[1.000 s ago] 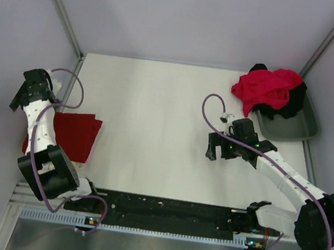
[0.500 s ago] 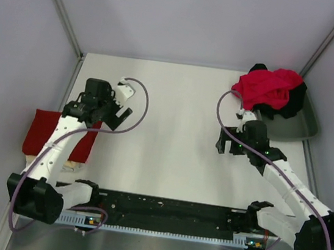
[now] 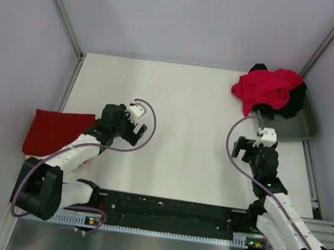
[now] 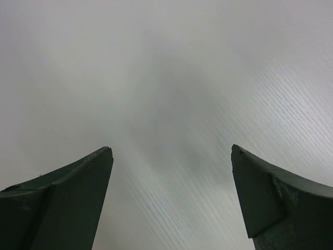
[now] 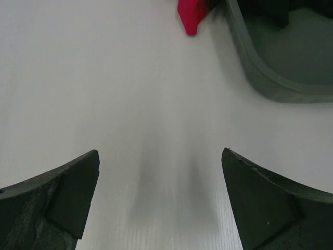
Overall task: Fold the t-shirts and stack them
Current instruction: Put the neatly folded tshirt into the corner of the board with the left arm
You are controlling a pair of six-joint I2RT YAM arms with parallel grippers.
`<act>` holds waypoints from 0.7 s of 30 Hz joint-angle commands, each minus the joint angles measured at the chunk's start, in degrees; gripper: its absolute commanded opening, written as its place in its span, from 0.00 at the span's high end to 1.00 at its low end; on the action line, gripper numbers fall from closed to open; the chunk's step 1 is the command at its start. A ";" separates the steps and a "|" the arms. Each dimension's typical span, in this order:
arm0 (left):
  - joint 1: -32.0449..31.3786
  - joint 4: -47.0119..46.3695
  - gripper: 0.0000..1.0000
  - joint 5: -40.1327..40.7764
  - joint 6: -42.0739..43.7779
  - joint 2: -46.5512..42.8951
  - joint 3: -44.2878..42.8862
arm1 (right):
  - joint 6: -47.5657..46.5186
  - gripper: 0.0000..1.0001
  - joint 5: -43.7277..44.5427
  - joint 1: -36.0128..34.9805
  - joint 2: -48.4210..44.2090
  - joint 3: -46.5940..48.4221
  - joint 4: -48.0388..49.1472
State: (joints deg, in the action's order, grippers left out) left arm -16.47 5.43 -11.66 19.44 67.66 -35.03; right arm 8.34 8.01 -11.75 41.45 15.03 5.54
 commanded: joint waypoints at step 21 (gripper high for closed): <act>5.13 -33.47 0.01 0.33 -7.75 -0.95 14.28 | -2.89 0.01 4.65 0.76 -2.52 -9.14 19.77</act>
State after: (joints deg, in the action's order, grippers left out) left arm -12.03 -25.47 -11.09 11.99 66.92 -19.75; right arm 5.56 12.99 -11.70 38.79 7.14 21.85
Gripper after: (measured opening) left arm 0.987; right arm 0.987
